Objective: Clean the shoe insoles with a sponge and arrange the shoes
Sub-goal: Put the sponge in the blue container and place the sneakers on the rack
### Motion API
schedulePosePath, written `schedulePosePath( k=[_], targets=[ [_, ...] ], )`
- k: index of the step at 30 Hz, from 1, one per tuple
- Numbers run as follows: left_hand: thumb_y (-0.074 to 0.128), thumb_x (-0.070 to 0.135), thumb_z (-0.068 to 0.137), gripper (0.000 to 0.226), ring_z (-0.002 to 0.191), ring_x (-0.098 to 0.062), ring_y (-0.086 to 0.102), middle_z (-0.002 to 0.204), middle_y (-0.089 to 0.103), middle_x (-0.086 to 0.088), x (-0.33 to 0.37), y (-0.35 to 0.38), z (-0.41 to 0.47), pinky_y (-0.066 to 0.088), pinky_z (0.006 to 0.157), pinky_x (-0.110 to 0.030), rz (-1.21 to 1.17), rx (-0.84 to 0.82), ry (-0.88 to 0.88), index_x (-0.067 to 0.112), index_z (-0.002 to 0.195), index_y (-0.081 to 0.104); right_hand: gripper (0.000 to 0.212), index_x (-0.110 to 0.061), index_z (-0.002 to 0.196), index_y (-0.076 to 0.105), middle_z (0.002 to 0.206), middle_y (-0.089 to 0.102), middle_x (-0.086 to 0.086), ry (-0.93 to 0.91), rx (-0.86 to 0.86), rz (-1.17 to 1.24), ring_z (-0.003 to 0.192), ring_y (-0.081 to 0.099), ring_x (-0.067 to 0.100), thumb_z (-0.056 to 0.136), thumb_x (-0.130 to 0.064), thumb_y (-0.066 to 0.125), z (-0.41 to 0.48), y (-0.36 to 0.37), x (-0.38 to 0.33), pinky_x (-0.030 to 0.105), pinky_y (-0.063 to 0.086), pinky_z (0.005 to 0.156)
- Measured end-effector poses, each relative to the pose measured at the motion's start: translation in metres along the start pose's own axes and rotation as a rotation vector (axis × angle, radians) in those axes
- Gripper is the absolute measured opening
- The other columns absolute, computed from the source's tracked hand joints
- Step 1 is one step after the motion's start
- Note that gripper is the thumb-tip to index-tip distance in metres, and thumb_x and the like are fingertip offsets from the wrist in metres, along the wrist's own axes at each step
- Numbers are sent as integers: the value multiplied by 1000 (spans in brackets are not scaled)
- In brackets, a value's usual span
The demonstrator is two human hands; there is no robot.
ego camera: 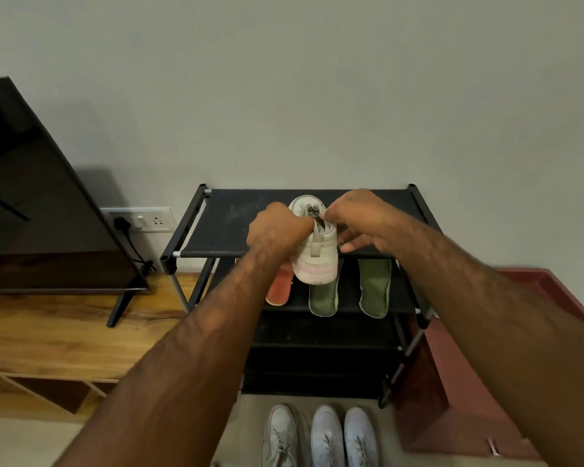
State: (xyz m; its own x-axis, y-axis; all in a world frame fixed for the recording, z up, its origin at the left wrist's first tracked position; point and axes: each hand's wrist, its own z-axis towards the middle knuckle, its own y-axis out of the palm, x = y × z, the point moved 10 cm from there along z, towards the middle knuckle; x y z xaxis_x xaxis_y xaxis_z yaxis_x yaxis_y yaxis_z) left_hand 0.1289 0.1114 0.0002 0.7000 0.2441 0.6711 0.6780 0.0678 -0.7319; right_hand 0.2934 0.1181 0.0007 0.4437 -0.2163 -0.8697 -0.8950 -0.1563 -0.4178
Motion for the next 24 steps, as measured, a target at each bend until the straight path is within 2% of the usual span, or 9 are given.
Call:
schedulePosePath(
  k=[2, 3, 7, 13, 18, 24],
  targets=[
    [62, 25, 92, 21, 60, -26, 75, 68, 73, -12, -4, 10, -6, 65, 59, -46, -72, -95, -61, 4, 93, 62, 10, -10, 97, 68, 90, 76, 12, -7, 63, -179, 71, 74, 23, 91, -18, 72, 5, 1, 3, 35, 64, 62],
    [61, 23, 92, 19, 58, -26, 75, 66, 73, -14, -3, 12, -8, 64, 57, -46, -76, -117, -62, 4, 91, 62, 12, -11, 93, 69, 83, 77, 10, -18, 103, -273, 69, 76, 23, 89, -22, 74, 8, 1, 3, 38, 66, 65],
    [62, 18, 89, 20, 60, -30, 74, 77, 75, -19, -8, 10, -9, 64, 61, -51, -219, -154, -45, 2, 100, 61, 11, -12, 84, 74, 67, 76, 4, -90, 221, -353, 58, 75, 20, 86, -23, 76, 12, -3, -4, 40, 66, 60],
    [71, 29, 91, 23, 53, -26, 73, 66, 73, -12, -16, -39, -3, 64, 55, -46, -221, 60, 82, 8, 85, 61, 7, -9, 79, 73, 62, 74, 5, -186, 279, -299, 51, 73, 21, 85, -12, 70, 17, 13, -33, 43, 65, 59],
    [76, 35, 90, 29, 51, -25, 72, 67, 73, -11, -37, -85, 11, 63, 53, -46, -247, 167, 92, 9, 90, 64, 7, -9, 76, 72, 64, 74, 6, -272, 263, -208, 52, 73, 22, 81, -12, 70, 30, 45, -69, 44, 65, 58],
    [76, 36, 90, 26, 48, -22, 71, 66, 73, -7, -71, -127, 39, 64, 54, -43, -164, 271, 91, 12, 86, 67, 7, -13, 76, 70, 72, 74, 5, -329, 252, -184, 61, 74, 24, 81, -17, 73, 56, 98, -99, 44, 65, 60]
  ],
)
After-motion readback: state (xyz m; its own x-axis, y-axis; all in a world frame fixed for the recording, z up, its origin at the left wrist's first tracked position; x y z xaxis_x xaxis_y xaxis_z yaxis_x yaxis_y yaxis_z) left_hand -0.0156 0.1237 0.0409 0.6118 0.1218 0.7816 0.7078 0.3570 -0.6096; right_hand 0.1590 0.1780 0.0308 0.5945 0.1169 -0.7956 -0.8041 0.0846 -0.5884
